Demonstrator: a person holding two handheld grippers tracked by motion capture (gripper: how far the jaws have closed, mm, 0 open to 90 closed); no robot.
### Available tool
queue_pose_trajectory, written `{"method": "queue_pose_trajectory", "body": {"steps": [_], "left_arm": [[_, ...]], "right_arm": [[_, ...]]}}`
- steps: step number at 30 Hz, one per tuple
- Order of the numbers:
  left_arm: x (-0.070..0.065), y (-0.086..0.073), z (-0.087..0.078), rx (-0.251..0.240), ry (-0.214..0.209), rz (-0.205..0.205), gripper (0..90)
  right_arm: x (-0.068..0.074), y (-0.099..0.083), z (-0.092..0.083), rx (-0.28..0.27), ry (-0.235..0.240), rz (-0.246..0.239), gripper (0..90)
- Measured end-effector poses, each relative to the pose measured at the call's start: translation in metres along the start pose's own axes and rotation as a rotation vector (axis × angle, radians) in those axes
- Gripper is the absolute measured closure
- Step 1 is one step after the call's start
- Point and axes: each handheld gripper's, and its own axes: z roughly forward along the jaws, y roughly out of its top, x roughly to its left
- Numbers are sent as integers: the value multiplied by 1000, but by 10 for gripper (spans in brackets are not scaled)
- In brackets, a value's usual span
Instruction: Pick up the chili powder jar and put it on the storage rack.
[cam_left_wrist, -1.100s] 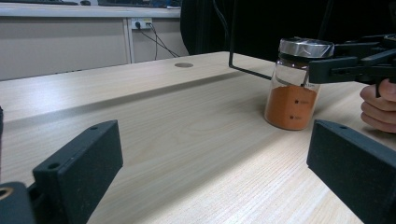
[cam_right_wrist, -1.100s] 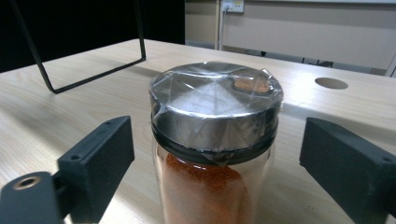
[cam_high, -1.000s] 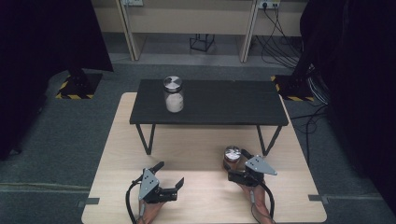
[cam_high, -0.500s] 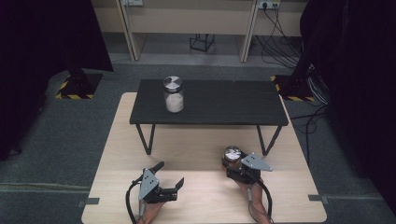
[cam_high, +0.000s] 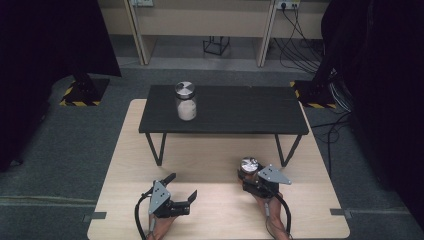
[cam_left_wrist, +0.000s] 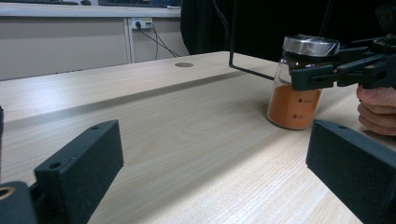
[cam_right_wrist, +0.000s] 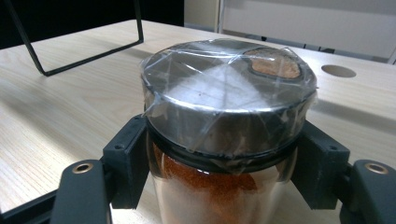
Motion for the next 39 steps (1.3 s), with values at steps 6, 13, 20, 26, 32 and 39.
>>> {"method": "queue_pose_trajectory", "body": {"steps": [6,13,20,26,32,39], "left_arm": [[0,0,0,1,0,-1,32],[0,0,0,1,1,-2,33],[0,0,0,3,1,-1,35],[-1,0,0,3,1,0,35],[0,0,0,3,1,0,35],[-1,1,0,5,2,0,35]], "right_arm": [[0,-1,-7,-35,6,13,306],[-1,8,-20,-55,16,5,306],[-4,26,-36,-54,16,6,307],[-6,40,-50,-62,30,-11,307],[-9,60,-60,-53,50,-18,307],[-12,86,-77,-72,73,-24,307]]}}
